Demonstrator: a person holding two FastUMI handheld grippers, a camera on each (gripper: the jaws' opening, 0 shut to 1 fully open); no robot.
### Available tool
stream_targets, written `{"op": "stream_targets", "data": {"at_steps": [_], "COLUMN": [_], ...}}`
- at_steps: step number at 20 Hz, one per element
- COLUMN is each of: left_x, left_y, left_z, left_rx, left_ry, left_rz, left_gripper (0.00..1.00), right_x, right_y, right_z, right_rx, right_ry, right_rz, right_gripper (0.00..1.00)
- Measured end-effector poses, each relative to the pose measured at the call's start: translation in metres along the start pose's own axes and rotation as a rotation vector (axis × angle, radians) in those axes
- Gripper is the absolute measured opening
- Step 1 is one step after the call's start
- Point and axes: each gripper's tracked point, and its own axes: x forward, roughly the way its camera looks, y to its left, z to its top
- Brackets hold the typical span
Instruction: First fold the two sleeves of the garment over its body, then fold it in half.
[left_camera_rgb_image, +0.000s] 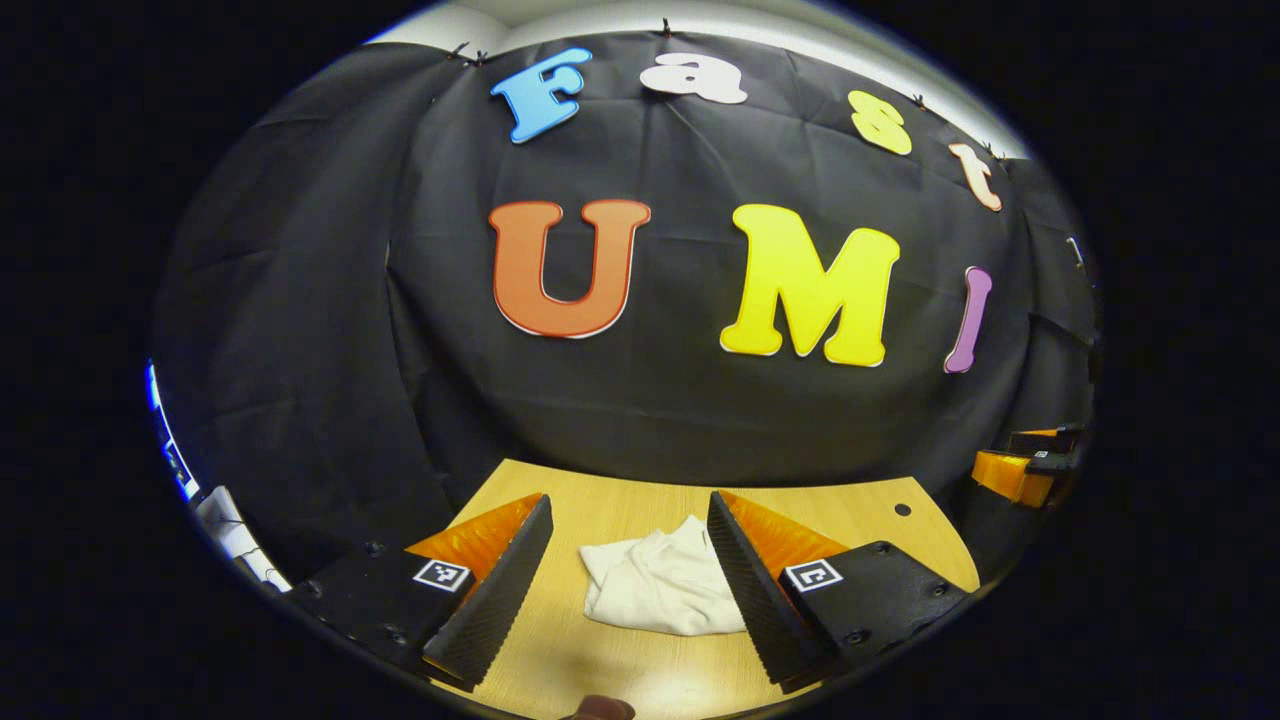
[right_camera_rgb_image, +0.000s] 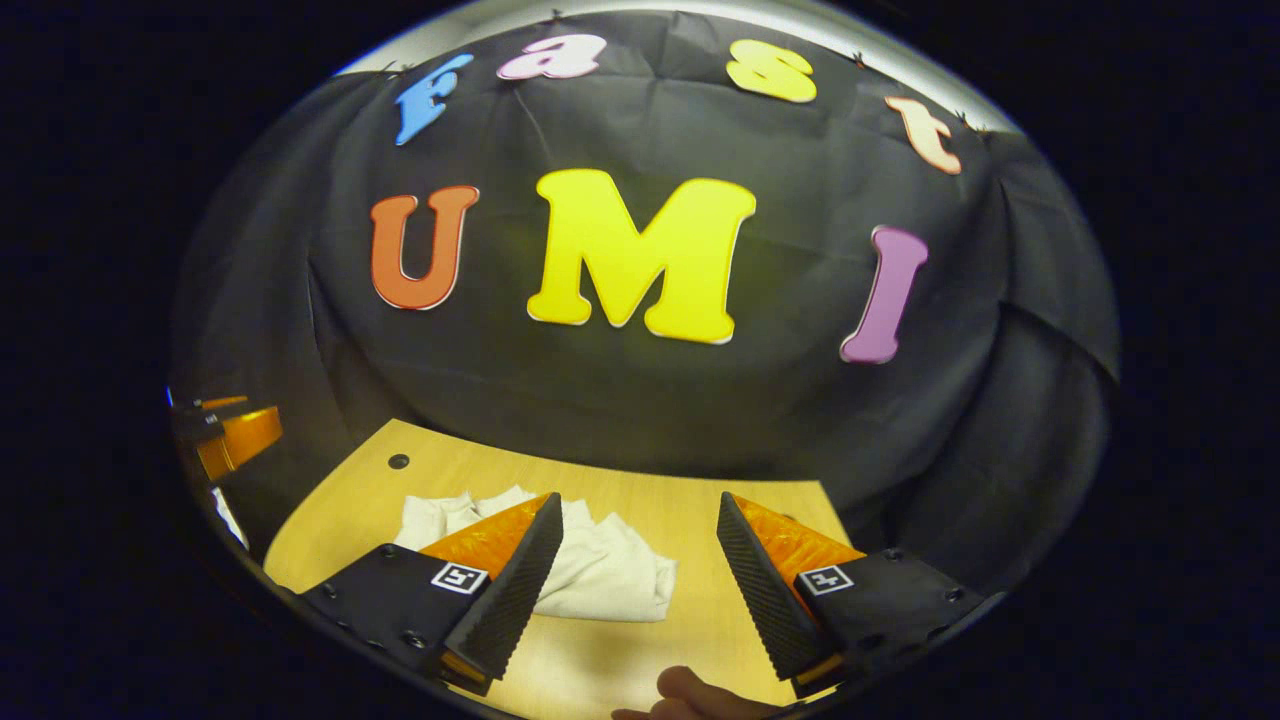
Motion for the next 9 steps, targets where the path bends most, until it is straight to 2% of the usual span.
{"op": "stream_targets", "data": {"at_steps": [3, 6, 9], "left_x": [-0.039, -0.066, -0.087], "left_y": [0.0, -0.007, -0.022], "left_z": [-0.001, -0.005, -0.001], "left_rx": [-0.012, 0.06, 0.089], "left_ry": [-0.042, -0.098, -0.134], "left_rz": [0.02, 0.043, 0.017], "left_gripper": [0.98, 0.98, 0.98], "right_x": [-0.042, -0.074, -0.089], "right_y": [0.02, 0.035, 0.045], "right_z": [0.007, 0.013, 0.017], "right_rx": [-0.005, 0.005, -0.006], "right_ry": [-0.086, -0.156, -0.203], "right_rz": [0.022, 0.044, 0.042], "right_gripper": [0.96, 0.96, 0.96]}}
